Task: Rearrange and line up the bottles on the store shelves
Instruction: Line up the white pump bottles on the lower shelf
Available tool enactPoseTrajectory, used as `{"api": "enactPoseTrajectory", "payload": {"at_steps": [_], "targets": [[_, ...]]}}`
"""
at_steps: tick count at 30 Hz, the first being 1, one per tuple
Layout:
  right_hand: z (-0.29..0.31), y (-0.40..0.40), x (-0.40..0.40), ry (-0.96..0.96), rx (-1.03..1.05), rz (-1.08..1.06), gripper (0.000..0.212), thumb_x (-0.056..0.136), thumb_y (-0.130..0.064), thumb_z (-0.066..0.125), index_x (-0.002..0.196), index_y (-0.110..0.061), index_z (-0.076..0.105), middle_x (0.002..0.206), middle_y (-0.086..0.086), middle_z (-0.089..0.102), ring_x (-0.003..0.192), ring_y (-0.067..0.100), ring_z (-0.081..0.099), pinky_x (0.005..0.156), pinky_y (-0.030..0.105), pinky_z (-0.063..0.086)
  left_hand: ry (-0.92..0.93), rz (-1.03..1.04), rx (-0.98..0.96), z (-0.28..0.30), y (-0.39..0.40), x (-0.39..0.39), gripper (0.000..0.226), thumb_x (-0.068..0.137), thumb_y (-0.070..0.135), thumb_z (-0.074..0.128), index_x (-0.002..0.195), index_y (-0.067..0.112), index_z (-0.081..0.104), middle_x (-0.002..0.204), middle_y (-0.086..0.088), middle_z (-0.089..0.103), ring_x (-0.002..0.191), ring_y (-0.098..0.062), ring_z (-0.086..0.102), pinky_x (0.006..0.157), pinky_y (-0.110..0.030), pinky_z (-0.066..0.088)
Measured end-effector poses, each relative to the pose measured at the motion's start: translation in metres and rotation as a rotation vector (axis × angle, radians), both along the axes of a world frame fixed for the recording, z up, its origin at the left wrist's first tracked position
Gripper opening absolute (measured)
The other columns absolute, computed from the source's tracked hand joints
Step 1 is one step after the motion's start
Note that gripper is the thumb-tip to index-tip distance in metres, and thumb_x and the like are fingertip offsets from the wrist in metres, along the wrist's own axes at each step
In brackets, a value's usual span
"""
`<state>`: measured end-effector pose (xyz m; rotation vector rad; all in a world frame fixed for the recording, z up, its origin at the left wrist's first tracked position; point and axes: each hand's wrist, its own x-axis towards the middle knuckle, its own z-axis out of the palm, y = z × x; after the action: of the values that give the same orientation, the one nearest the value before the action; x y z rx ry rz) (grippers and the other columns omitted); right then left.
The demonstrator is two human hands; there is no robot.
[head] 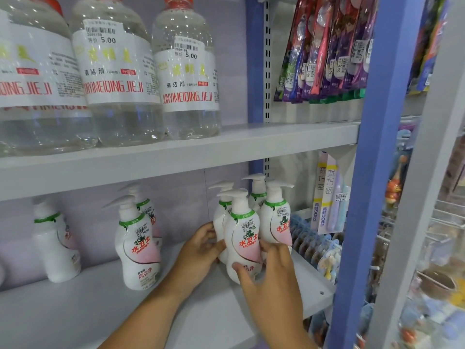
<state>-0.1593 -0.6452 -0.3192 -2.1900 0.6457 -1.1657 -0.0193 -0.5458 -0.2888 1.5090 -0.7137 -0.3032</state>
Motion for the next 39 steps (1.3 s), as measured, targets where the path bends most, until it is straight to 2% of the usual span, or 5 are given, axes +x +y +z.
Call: {"api": "enactPoseTrajectory", "payload": {"at_steps": [12,17,21,27,39], "targets": [[-0.001,0.001,0.003,0.045,-0.056,-0.064,0.068,0.077,-0.063,0.072,0.133,-0.029,0.053,0.125,-0.015,0.046,0.112,0.013,0.058,0.081,0.031,0.054,-0.041,0.011,0.002,-0.003,0.001,0.0,0.037,0.091,0.012,0.074,0.124,0.027,0.064,0.116,0.002,0.075,0.107,-0.018,0.072,0.099,-0.047,0.056],[-0.002,0.002,0.003,0.041,-0.092,-0.078,0.068,0.077,-0.06,0.073,0.134,-0.029,0.052,0.117,-0.012,0.048,0.106,0.016,0.06,0.075,0.032,0.053,-0.03,0.01,-0.003,-0.002,0.001,-0.003,0.057,0.069,0.044,0.081,0.122,0.031,0.064,0.116,0.003,0.075,0.106,-0.018,0.072,0.1,-0.049,0.055],[0.0,0.001,0.001,0.061,-0.049,-0.034,0.064,0.08,-0.06,0.072,0.133,-0.031,0.051,0.119,-0.014,0.048,0.104,0.013,0.06,0.078,0.033,0.054,-0.073,0.045,0.044,-0.003,0.001,-0.005,0.032,0.092,0.02,0.074,0.12,0.034,0.066,0.113,0.01,0.076,0.105,-0.009,0.071,0.101,-0.042,0.054],[0.021,-0.039,-0.023,-0.292,0.3,0.103,0.031,0.09,-0.039,0.071,0.117,-0.037,0.058,0.111,-0.024,0.054,0.098,0.001,0.06,0.078,0.022,0.051,-0.148,0.189,0.075,0.002,0.013,-0.008,0.032,0.091,0.035,0.073,0.121,0.035,0.062,0.117,0.018,0.069,0.11,-0.002,0.065,0.089,-0.019,0.049],[0.007,-0.091,-0.007,0.04,0.295,0.221,0.063,0.077,-0.05,0.08,0.133,-0.038,0.053,0.127,-0.018,0.058,0.112,0.001,0.059,0.098,0.032,0.051,-0.318,0.114,0.196,-0.005,0.012,-0.022,0.046,0.071,0.032,0.092,0.107,0.041,0.065,0.127,0.027,0.052,0.106,0.011,0.059,0.085,-0.014,0.05]]}}
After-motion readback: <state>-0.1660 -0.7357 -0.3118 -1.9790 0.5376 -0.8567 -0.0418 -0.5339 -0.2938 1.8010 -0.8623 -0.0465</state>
